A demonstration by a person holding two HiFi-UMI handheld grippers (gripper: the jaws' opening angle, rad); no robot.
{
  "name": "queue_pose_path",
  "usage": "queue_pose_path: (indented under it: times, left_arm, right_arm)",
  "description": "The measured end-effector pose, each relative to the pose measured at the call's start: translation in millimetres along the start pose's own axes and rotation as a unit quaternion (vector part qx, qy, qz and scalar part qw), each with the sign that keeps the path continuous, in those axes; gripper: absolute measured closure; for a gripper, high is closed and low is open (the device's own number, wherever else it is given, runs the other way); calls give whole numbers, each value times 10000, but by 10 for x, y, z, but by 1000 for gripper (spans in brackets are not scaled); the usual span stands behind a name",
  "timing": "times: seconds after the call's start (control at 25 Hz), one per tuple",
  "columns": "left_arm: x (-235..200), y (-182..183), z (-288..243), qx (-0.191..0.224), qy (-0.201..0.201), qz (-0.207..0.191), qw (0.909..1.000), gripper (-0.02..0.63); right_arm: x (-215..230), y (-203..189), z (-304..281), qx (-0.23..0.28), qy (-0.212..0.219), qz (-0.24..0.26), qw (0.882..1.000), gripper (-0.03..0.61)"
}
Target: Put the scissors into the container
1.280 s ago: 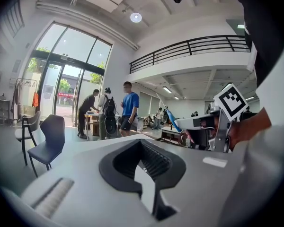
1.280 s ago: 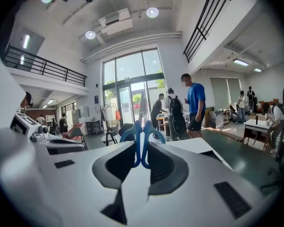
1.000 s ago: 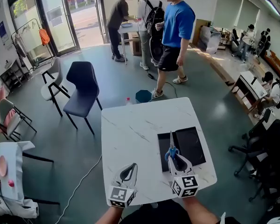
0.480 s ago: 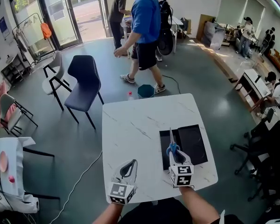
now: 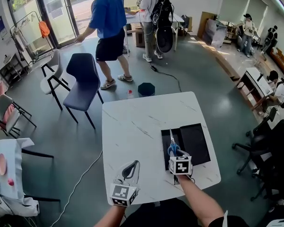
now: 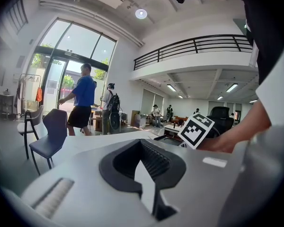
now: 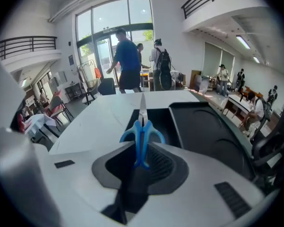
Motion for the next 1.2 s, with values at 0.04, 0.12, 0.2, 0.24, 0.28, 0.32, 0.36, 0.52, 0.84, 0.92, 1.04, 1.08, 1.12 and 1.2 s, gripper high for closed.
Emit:
queue_pose_path:
  times: [0.04,0.12,0.2,0.24,0.28,0.32,0.36,0.52,0.84,0.92,1.04,1.08,1.12,1.2]
  left_arm:
    - [-13,-8,8,4,11,25,10000,604]
    - [-28,-16,22,53,53,98,9999,604]
    - [-41,-12,32,100,94,155,9998,604]
    - [-48,-1,35,114,103,187,9997,604]
    - [-53,11,35,124,105,206,9997,604]
    - [-58,17,34,131,105,211,9996,604]
    - [-62,17,35,137,105,204,9996,604]
    - [-71,-12,55,147,109,136,9997,604]
    - [-31,-54,72,118,92,132,9998,604]
    - [-30,-53,81,104,91,158,9998,604]
    - [-48,-57,88,92,104,162,9998,604]
    - [-53,-59,87,89,108,159,9998,604]
    - [-56,-59,85,88,111,160,9998,604]
    - [-53,-60,82,89,119,156,9998,604]
  right_arm:
    - [17,-31,-47,-145,-24,-46,9999,492]
    - [71,-89,-125,-442,-108,-76,9989,492]
    - [105,-137,-196,-726,-140,-76,9972,492]
    - [108,-156,-233,-847,-141,-72,9963,492]
    - [108,-166,-266,-941,-147,-61,9954,492]
    - [108,-166,-295,-1013,-149,-52,9947,492]
    - [109,-164,-323,-1079,-141,-52,9940,492]
    - [107,-193,-450,-1426,-114,-37,9897,492]
    - [162,-230,-704,-1783,-175,260,9835,492]
    - [171,-262,-735,-1885,-198,238,9816,492]
    - [134,-234,-718,-1906,-180,185,9813,492]
    - [119,-218,-707,-1892,-174,160,9817,492]
    - [111,-210,-702,-1884,-169,142,9818,491]
    - [130,-231,-724,-1942,-152,152,9807,489]
Point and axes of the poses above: the fingertips, and each gripper's own axes: z backward along the fingers, x to its right, y out of its top, the point moved 5 cm from there along z, backward along the fingers, and after that the axes turned 7 degrees about -x, right-handed, at the moved point
